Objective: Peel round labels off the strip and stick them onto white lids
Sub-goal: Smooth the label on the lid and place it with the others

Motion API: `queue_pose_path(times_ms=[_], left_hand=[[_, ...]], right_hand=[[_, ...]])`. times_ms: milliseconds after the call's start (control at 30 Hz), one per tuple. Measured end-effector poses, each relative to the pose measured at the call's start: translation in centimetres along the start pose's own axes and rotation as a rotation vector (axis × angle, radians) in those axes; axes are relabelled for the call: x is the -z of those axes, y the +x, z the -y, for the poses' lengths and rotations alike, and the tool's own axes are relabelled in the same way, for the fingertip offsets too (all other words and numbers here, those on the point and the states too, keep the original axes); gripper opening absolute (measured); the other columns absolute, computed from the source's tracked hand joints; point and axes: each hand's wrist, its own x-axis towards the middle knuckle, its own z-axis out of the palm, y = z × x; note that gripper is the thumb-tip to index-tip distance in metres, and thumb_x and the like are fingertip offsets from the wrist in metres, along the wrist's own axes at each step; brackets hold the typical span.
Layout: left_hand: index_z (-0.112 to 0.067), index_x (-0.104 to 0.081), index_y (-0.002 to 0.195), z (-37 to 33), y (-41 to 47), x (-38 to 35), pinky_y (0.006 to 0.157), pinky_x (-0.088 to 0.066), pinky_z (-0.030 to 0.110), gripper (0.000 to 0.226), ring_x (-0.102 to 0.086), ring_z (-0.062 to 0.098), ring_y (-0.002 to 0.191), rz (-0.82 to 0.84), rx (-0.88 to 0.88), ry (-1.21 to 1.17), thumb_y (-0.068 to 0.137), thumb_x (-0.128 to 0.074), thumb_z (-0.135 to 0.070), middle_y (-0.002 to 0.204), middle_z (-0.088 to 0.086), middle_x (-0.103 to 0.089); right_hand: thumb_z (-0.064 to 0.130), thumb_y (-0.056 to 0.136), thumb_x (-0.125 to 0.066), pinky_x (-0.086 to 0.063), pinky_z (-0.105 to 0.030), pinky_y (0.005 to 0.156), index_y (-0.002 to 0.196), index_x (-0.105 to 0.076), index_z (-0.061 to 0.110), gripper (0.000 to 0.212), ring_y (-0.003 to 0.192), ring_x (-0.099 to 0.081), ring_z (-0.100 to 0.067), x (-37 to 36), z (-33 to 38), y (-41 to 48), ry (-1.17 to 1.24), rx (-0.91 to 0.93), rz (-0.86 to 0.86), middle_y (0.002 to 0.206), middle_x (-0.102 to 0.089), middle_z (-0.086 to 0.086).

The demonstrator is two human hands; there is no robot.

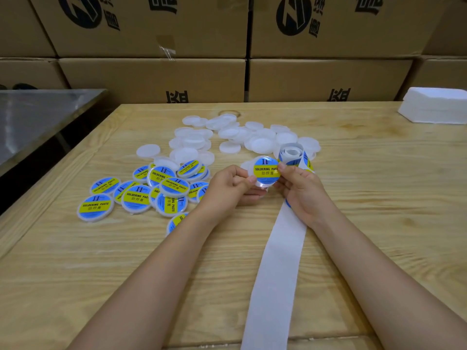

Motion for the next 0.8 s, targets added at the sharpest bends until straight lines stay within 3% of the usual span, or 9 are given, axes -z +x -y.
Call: queue_pose_path(times_ms=[233,433,533,633,800], left_hand=[[-0.006,-0.047,0.084,0.2,0.1,0.2,0.066,-0.058,0.025,0.011,-0.071,0.021,0.076,0.007,0.001,0.041,0.094,-0.053,-0.008,0.086,0.021,-0.069],[-0.007,-0.049,0.083,0.3,0.2,0.4,0.065,-0.058,0.025,0.012,-0.072,0.023,0.079,0.019,0.006,0.038,0.094,-0.054,-0.010,0.080,0.014,-0.072],[-0.006,-0.050,0.084,0.2,0.2,0.5,0.065,-0.058,0.024,0.011,-0.072,0.023,0.080,0.035,0.008,0.038,0.093,-0.055,-0.010,0.077,0.012,-0.073],[-0.004,-0.051,0.086,0.1,0.1,0.7,0.066,-0.058,0.024,0.010,-0.072,0.025,0.082,0.055,0.016,0.038,0.093,-0.055,-0.011,0.083,0.016,-0.072],[-0.003,-0.050,0.092,-0.2,0.1,1.0,0.066,-0.057,0.024,0.009,-0.071,0.027,0.084,0.093,0.035,0.001,0.093,-0.055,-0.009,0.087,0.019,-0.072]], right_hand=[[0.011,0.089,-0.057,-0.042,-0.035,0.092,0.076,-0.060,0.002,0.016,0.094,-0.055,-0.025,-0.1,-0.1,0.0,-0.024,0.002,-0.024,0.089,-0.065,-0.013],[0.010,0.088,-0.060,-0.041,-0.037,0.087,0.070,-0.058,0.005,0.018,0.090,-0.050,-0.029,-0.4,-0.2,0.0,-0.071,0.006,-0.069,0.089,-0.060,-0.017],[0.009,0.086,-0.063,-0.046,-0.029,0.073,0.070,-0.057,0.007,0.018,0.076,-0.055,-0.024,-0.5,-0.4,-0.2,-0.162,0.080,-0.106,0.076,-0.061,-0.014],[0.006,0.084,-0.067,-0.048,-0.019,0.064,0.071,-0.059,0.010,0.015,0.064,-0.058,-0.008,-0.6,-0.6,-0.5,-0.305,0.217,-0.125,0.067,-0.063,-0.001],[0.009,0.084,-0.068,-0.052,-0.030,0.071,0.075,-0.061,0.017,0.014,0.072,-0.062,-0.012,-0.9,-0.7,-1.1,-0.484,0.368,-0.135,0.074,-0.065,0.003]])
